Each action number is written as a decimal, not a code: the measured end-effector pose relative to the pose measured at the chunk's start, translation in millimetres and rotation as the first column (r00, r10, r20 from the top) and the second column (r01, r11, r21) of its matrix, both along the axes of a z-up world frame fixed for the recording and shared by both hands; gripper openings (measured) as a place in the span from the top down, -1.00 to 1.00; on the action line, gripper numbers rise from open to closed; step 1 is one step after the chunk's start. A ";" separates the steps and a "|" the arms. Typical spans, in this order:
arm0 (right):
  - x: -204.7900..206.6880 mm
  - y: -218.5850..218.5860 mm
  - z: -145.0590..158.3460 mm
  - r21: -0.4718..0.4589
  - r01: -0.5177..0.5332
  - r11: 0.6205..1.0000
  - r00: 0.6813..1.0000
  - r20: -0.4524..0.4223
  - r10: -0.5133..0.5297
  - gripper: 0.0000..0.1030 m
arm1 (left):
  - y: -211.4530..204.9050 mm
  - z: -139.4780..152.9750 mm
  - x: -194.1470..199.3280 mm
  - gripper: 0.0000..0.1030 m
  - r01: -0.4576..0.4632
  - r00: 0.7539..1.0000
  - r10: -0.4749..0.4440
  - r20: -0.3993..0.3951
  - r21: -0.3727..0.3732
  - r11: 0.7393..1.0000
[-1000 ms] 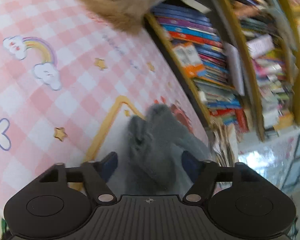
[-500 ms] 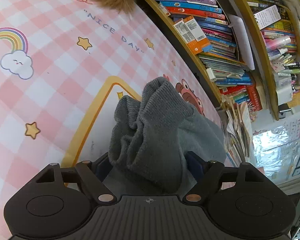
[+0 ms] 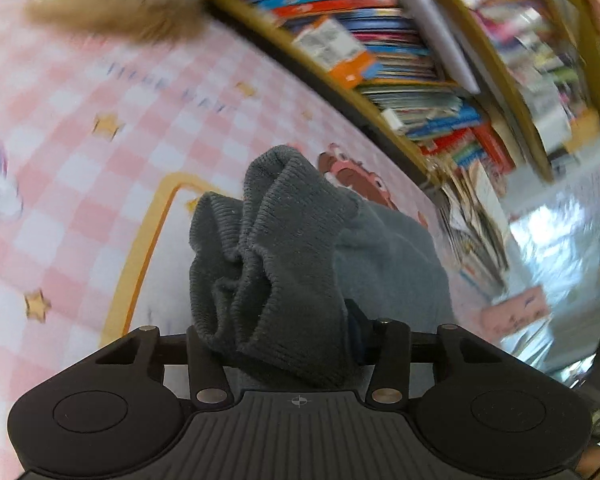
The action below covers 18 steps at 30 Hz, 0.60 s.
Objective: Fold clothes
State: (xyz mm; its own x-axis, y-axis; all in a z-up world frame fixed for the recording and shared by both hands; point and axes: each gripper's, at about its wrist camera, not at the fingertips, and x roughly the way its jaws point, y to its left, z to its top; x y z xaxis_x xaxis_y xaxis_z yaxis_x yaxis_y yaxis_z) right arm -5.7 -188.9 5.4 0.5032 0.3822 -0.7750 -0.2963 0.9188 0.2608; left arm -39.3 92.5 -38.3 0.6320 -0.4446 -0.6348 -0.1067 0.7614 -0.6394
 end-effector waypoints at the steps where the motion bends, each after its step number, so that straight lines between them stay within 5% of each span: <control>1: 1.1 -1.5 -0.9 0.008 0.002 1.000 1.000 -0.007 -0.002 0.57 | -2.2 3.0 -0.1 0.13 0.009 1.000 -0.009 0.009 0.020 1.000; 3: 3.3 -4.5 -2.7 0.023 0.005 1.000 1.000 -0.020 -0.005 0.46 | 1.6 -0.8 2.2 0.10 0.005 1.000 -0.005 -0.011 -0.003 1.000; 6: 8.5 -9.5 -7.7 0.061 0.018 0.998 0.998 -0.055 -0.014 -0.01 | 9.5 -9.5 6.5 -0.02 -0.009 0.999 0.006 -0.054 -0.058 0.998; 10: 23.4 -19.8 -25.9 0.159 0.092 0.983 0.984 -0.164 -0.066 -0.22 | 14.5 -19.4 11.9 -0.10 -0.020 0.996 0.010 -0.091 -0.108 0.994; 15: 25.4 -26.6 -38.4 0.245 0.167 0.955 0.964 -0.244 -0.106 -0.11 | 13.2 -22.6 11.1 -0.05 -0.019 0.996 0.009 -0.092 -0.110 0.994; 18: 19.1 -23.1 -31.1 0.239 0.144 0.960 0.973 -0.213 -0.093 0.18 | 10.5 -18.2 9.3 0.06 -0.005 0.997 -0.002 -0.074 -0.097 0.995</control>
State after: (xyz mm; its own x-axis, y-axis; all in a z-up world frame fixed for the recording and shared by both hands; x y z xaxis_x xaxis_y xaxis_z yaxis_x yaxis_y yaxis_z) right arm 13.4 -212.0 -25.8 0.4037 0.5244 -0.7497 -0.1082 0.8411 0.5300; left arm -30.0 103.0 -56.5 0.5854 -0.5052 -0.6340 -0.1578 0.6961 -0.7004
